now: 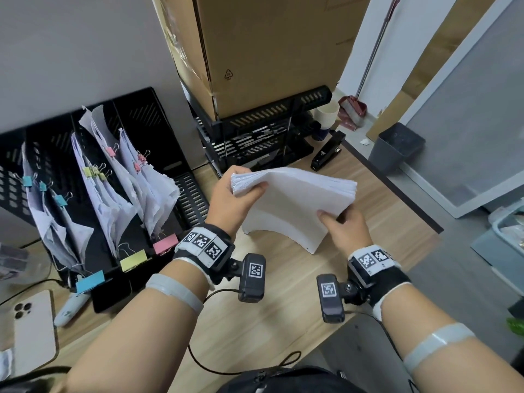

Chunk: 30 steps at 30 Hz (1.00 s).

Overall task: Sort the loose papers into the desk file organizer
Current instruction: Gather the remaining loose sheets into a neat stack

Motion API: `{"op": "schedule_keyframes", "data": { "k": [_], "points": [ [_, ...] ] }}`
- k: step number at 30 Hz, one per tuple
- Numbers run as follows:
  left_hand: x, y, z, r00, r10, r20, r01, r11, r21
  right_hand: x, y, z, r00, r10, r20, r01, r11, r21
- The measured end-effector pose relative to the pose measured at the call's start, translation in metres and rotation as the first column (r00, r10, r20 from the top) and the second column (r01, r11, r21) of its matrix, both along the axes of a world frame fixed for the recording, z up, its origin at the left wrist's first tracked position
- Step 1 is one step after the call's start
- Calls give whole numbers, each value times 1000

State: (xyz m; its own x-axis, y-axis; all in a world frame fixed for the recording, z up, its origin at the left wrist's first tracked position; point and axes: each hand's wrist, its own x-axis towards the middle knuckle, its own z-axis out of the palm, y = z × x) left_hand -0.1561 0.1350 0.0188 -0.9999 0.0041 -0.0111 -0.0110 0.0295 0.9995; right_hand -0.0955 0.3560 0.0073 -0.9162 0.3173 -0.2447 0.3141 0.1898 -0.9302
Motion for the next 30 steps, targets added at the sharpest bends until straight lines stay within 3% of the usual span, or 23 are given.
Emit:
{"op": "schedule_keyframes", "data": {
  "k": [4,7,12,14,22,25,30],
  "points": [
    [13,-11,-17,989,-108,98,119,986,-114,-6,-8,5,996,-54,67,58,996,-65],
    [22,-8,-24,992,-71,101,94,966,-241,-4,-14,12,988,-103,112,116,987,-113],
    [19,2,-10,997,2,73,0,1000,-28,-4,-15,28,987,-159,-6,152,953,-261],
    [22,5,-7,999,-5,43,7,1000,-28,-3,-14,23,982,-189,-13,178,944,-277],
    [31,2,-40,946,-198,258,198,980,27,7,-8,-12,970,-187,154,219,949,-229],
    [34,1,-51,922,-141,361,113,989,99,6,-5,-19,967,-141,212,188,957,-219],
    [39,-5,-47,926,-130,356,132,991,17,-1,1,-10,970,-50,238,78,991,-110]
  ]
}}
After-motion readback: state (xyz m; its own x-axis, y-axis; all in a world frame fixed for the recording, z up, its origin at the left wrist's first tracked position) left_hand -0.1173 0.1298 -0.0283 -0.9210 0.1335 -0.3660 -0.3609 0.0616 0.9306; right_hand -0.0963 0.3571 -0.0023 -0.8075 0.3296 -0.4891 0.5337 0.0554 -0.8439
